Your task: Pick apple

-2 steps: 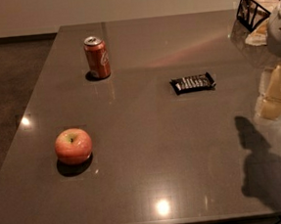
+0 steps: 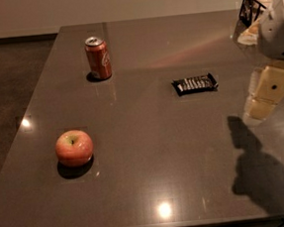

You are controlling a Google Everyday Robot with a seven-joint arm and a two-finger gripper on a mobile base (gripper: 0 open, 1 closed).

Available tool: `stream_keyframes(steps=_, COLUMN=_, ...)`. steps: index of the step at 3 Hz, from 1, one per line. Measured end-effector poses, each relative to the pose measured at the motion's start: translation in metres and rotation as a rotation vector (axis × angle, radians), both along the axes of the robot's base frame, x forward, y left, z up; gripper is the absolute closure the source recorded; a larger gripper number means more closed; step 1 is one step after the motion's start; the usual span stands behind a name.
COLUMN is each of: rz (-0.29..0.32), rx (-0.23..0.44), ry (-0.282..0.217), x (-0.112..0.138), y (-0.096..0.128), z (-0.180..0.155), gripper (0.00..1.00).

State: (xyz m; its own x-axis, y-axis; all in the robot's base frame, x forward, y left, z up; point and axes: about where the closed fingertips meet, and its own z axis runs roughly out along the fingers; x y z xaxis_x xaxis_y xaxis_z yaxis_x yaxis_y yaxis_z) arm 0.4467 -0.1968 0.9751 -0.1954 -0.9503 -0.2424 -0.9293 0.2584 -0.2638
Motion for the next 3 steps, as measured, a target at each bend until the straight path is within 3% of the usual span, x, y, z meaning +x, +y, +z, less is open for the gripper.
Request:
stream_keyframes(steps=1, rz=0.044, rx=0.077, ry=-0.020, x=0.014, y=0.042, z=-0.007, gripper=0.00)
stream_keyframes(steps=3, rz=0.164, rx=0.242, ry=0.037, x=0.023, y=0.142, z=-0.028, gripper=0.00)
